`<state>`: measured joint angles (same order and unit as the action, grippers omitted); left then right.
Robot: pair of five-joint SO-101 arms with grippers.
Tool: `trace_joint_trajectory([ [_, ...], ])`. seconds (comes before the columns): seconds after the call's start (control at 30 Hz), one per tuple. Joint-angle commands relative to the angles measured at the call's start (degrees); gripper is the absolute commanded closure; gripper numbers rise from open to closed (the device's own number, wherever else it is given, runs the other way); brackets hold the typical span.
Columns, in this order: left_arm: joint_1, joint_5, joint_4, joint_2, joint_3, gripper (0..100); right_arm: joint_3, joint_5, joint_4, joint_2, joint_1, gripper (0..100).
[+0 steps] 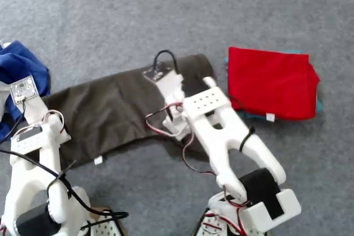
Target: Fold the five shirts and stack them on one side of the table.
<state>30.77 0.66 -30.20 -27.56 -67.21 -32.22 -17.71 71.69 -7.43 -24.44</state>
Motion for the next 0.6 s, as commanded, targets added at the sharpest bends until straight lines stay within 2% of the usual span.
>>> trace_joint_trajectory([
  [0.0,0.6,0.1,-0.4,-0.1,2.7,97,2.4,0.0,1.9,-2.4,1.3,98.4],
  [0.13,0.6,0.1,-0.4,-0.1,2.7,97,2.5,0.0,4.6,-2.5,0.3,98.4],
  [0.4,0.6,0.1,-0.4,-0.1,2.7,97,2.5,0.1,6.9,-2.5,-6.6,98.3],
  [0.57,0.5,0.1,-0.4,-0.1,2.7,97,3.5,0.4,3.7,-2.4,-4.4,98.3],
])
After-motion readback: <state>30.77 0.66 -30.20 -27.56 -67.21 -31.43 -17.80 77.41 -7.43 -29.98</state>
